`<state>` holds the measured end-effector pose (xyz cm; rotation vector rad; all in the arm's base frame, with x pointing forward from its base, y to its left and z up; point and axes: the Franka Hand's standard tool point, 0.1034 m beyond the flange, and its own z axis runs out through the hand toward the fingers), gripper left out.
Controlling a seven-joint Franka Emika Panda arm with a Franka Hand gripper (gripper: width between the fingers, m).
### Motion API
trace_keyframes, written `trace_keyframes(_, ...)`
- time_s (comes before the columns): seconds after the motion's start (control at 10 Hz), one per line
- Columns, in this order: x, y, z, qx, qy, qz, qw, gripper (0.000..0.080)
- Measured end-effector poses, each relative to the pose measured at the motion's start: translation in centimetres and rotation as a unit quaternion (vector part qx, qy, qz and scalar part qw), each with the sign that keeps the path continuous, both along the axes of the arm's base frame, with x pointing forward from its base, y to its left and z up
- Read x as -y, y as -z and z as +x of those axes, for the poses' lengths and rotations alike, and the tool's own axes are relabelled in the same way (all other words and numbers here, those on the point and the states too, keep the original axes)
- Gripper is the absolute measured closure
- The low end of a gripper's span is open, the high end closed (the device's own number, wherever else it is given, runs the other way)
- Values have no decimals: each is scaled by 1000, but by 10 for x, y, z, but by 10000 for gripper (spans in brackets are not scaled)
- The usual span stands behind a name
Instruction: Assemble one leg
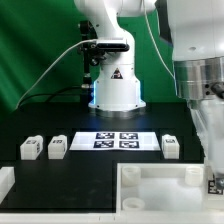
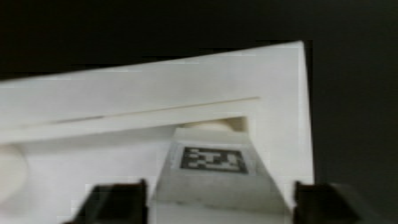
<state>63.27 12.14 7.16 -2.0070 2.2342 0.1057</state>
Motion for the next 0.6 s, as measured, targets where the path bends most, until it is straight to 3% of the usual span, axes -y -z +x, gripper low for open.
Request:
trace_keyframes(0.1,-2,0,0,7,-51,-2,999,269)
trace_keyframes(0.2,-2,-1,-1,13,-141,-9,990,187)
trace_keyframes(0.5,-2,-1,-1,33,-311,-19,950,154)
trace_keyframes(0.6,1,-1,-1,40,-394,-27,918,151)
